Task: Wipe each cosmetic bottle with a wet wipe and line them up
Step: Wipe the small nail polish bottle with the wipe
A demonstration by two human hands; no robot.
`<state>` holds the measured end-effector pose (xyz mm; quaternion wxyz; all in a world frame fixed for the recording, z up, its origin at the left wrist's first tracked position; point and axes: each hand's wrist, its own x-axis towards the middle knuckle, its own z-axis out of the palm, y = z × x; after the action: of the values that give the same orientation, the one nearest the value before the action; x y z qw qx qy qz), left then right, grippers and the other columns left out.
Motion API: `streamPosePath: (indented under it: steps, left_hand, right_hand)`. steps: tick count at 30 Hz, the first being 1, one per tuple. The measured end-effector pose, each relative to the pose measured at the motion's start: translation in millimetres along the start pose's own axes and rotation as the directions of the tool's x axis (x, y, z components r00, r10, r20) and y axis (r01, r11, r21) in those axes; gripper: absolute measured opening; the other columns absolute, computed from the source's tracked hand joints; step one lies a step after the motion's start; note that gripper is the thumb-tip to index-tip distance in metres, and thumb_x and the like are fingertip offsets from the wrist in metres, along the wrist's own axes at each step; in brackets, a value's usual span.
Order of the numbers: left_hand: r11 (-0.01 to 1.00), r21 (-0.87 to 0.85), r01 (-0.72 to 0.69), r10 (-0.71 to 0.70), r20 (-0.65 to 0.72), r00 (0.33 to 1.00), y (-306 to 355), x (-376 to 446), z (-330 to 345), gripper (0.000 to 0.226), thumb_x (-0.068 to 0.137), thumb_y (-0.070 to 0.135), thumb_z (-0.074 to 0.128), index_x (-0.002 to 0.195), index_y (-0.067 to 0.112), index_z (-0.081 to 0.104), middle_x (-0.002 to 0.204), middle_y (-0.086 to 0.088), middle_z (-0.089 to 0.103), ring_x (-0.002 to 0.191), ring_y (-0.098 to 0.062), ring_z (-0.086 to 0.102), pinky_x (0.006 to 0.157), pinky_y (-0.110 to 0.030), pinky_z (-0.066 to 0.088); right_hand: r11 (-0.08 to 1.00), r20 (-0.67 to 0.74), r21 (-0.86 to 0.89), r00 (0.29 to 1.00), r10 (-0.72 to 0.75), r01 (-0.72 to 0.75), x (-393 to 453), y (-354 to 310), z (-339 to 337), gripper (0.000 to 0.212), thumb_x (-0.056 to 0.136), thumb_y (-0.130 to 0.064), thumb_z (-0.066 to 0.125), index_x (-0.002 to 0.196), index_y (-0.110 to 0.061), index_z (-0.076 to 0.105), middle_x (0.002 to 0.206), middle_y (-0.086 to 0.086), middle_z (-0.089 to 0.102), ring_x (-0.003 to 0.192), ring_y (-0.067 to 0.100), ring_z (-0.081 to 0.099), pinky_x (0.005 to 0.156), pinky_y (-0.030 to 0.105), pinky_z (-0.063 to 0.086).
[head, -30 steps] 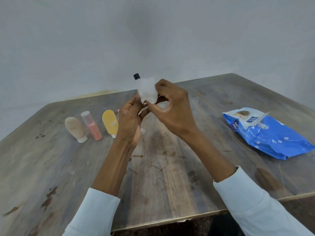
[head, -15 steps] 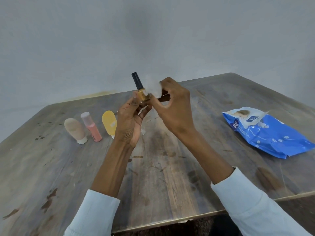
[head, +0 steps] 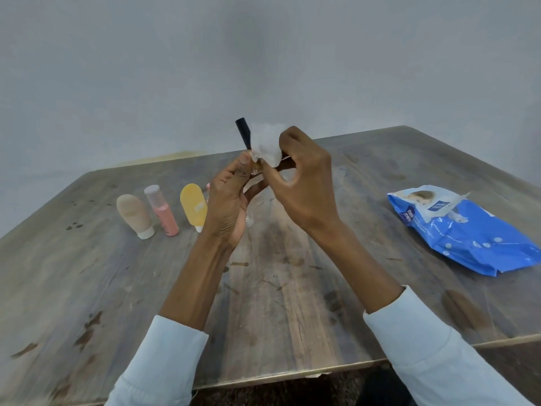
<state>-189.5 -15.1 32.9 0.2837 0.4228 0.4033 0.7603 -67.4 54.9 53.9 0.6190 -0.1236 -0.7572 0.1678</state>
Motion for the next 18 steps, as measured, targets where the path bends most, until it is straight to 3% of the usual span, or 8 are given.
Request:
streamPosePath:
  steps: [4, 6, 8, 10, 13, 16, 18]
  left_hand:
    - [0.999, 0.024, 0.03, -0.03, -0.005, 1.0, 0, -2, 0, 0.032, 0.114, 0.021, 0.045, 0.125, 0.005, 0.071, 0.118, -0.002, 0.078, 0.109, -0.014, 0.072, 0.09, -0.032, 0.059]
    - [0.999, 0.041, 0.022, -0.022, -0.005, 1.0, 0, -2, 1, 0.033, 0.113, 0.024, 0.047, 0.126, 0.005, 0.071, 0.118, -0.003, 0.078, 0.111, -0.016, 0.072, 0.096, -0.037, 0.059]
    - [0.998, 0.052, 0.018, -0.018, -0.005, 1.0, -2, 0, -1, 0.038, 0.113, 0.026, 0.05, 0.134, -0.001, 0.068, 0.127, -0.015, 0.074, 0.122, -0.03, 0.07, 0.103, -0.044, 0.056]
    - [0.997, 0.076, 0.023, -0.021, -0.017, 1.0, -4, 2, -3, 0.039, 0.114, 0.025, 0.05, 0.138, -0.002, 0.065, 0.137, -0.023, 0.069, 0.131, -0.036, 0.065, 0.107, -0.048, 0.054]
    - [0.993, 0.111, 0.027, -0.024, -0.033, 0.999, -7, 1, -2, 0.037, 0.114, 0.025, 0.051, 0.137, 0.002, 0.068, 0.139, -0.022, 0.068, 0.129, -0.031, 0.066, 0.104, -0.045, 0.056]
    - [0.998, 0.052, 0.043, -0.041, -0.043, 0.998, -6, -2, 1, 0.032, 0.115, 0.024, 0.048, 0.127, 0.005, 0.07, 0.129, -0.021, 0.069, 0.125, -0.03, 0.066, 0.094, -0.037, 0.06]
    - [0.997, 0.048, 0.054, -0.051, -0.051, 0.997, -7, -2, 0, 0.034, 0.114, 0.024, 0.048, 0.13, 0.001, 0.068, 0.126, -0.016, 0.068, 0.124, -0.029, 0.065, 0.096, -0.037, 0.059]
  right_hand:
    - [0.987, -0.087, -0.011, 0.984, 0.157, -0.158, -1, 5, 1, 0.011, 0.094, -0.012, 0.08, 0.097, -0.004, 0.072, 0.093, 0.004, 0.07, 0.082, 0.014, 0.068, 0.069, 0.034, 0.059]
    - [0.998, -0.07, -0.011, 0.996, 0.063, -0.064, -3, 1, 1, 0.011, 0.093, -0.009, 0.081, 0.096, -0.002, 0.072, 0.094, 0.004, 0.068, 0.082, 0.014, 0.066, 0.069, 0.033, 0.058]
    - [0.999, -0.028, -0.015, 0.999, -0.032, 0.032, -4, -2, 4, 0.01, 0.094, -0.008, 0.081, 0.096, -0.003, 0.073, 0.095, 0.001, 0.065, 0.081, 0.01, 0.062, 0.069, 0.031, 0.057]
    - [0.999, -0.036, -0.036, 0.999, 0.002, -0.003, -4, 2, 7, 0.01, 0.095, -0.012, 0.08, 0.098, -0.005, 0.073, 0.096, -0.001, 0.064, 0.081, 0.009, 0.062, 0.07, 0.03, 0.058]
    - [0.996, -0.056, -0.055, 0.996, 0.072, -0.075, -7, 7, 7, 0.015, 0.096, -0.015, 0.08, 0.101, -0.004, 0.073, 0.097, 0.003, 0.068, 0.083, 0.014, 0.066, 0.07, 0.034, 0.059]
    - [0.997, 0.011, -0.05, 0.998, -0.054, 0.055, -10, -1, 9, 0.011, 0.092, -0.006, 0.079, 0.101, -0.003, 0.073, 0.099, 0.004, 0.067, 0.084, 0.015, 0.065, 0.07, 0.033, 0.059]
    - [0.998, -0.009, -0.047, 1.0, -0.028, 0.028, -9, 1, 10, 0.009, 0.093, -0.009, 0.078, 0.1, -0.005, 0.073, 0.097, 0.002, 0.066, 0.082, 0.012, 0.064, 0.069, 0.032, 0.059]
